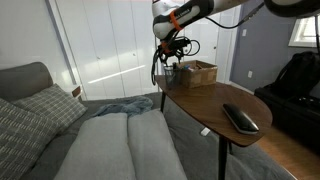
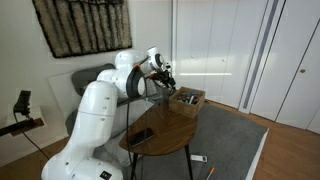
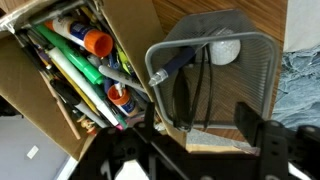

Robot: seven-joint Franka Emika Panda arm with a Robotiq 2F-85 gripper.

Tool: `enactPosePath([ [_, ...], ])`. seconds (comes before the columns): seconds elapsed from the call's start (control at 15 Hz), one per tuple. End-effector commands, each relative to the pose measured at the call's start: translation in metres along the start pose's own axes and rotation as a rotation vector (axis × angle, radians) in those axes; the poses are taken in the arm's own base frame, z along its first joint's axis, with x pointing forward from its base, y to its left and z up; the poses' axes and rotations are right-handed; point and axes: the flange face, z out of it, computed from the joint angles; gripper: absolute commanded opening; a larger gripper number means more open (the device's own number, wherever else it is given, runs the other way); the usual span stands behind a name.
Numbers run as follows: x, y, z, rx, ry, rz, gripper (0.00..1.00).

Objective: Remove the pair of glasses from the desktop pen and pencil storage basket and put it in the box

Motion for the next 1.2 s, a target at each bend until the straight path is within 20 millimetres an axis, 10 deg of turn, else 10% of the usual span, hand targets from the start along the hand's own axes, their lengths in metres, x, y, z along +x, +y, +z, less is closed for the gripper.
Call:
enactPosePath([
  [0.0,0.001,0.006,0.001,0.042,0.026,-0.021,0.84],
  [0.47,0.002,0.007,0.004,0.061,0.040,-0.032,0.38],
  [0.8,0.006,0.017,-0.035,0.087,0.119,-0.043,0.03],
  [1.13,0.007,0.028,-0.071,0.115,0.142,-0.051,0.00],
])
